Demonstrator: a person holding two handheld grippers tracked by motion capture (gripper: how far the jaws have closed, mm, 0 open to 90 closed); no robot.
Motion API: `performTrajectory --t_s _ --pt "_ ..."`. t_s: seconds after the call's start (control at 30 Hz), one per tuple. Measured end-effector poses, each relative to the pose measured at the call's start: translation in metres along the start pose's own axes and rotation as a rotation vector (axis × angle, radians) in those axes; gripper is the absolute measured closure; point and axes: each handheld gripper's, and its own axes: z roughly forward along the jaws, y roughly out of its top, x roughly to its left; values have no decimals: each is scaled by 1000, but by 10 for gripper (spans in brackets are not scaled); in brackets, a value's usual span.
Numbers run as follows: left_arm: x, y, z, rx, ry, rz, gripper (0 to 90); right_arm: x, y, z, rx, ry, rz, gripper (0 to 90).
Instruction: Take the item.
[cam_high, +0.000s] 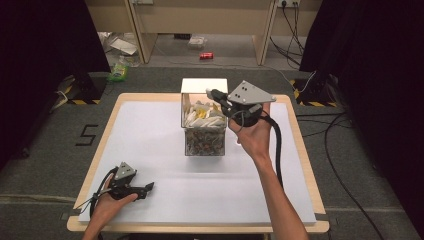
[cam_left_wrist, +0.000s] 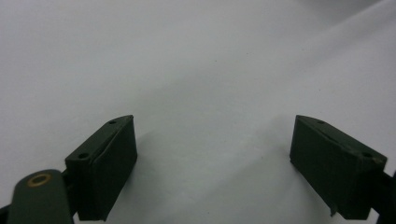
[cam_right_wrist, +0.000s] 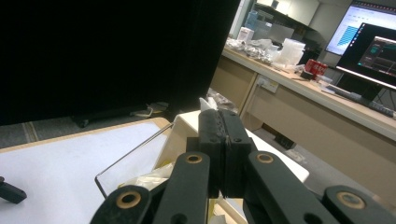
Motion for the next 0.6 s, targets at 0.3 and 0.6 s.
performTrajectory --t_s 0.3,0.6 --pt "0 0 0 2 2 2 142 -4 6 -8 -17 -6 1 898" --pt "0 0 0 2 2 2 143 -13 13 -27 -48 -37 -1 898"
